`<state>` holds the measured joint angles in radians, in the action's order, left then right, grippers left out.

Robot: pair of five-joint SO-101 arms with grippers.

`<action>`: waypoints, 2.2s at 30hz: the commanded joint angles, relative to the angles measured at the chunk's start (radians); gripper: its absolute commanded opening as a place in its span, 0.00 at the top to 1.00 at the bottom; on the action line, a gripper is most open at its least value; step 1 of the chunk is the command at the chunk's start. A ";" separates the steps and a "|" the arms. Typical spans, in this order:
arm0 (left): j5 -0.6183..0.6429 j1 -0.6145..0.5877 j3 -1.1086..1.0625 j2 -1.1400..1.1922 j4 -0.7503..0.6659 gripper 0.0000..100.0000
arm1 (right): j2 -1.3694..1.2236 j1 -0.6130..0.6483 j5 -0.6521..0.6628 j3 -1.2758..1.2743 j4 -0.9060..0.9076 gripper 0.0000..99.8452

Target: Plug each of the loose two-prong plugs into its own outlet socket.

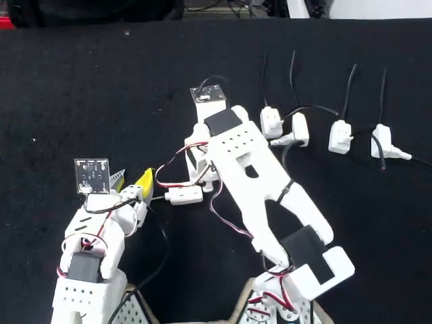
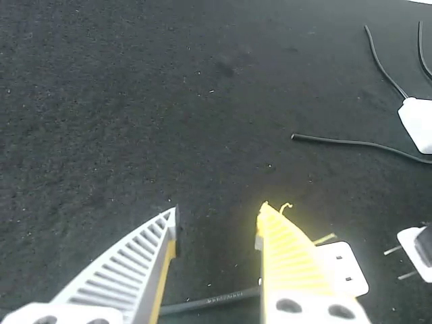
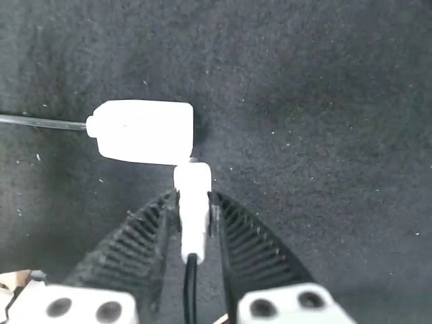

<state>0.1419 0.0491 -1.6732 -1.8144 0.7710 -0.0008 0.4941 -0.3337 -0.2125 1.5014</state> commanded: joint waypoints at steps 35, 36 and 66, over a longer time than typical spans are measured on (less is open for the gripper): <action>-0.008 -0.010 -0.007 -0.008 -0.015 0.80 | -0.061 -0.066 0.161 -0.219 -0.356 0.99; -0.008 -0.010 -0.007 -0.008 -0.015 0.80 | -0.079 -0.064 0.161 -0.205 -0.353 0.99; -0.008 -0.010 -0.005 -0.008 -0.015 0.80 | 0.033 0.026 0.152 -0.140 -0.267 0.99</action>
<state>0.1419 0.0491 -1.6732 -1.8144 0.7710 -0.0253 0.4772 -0.1757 -0.3705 1.2267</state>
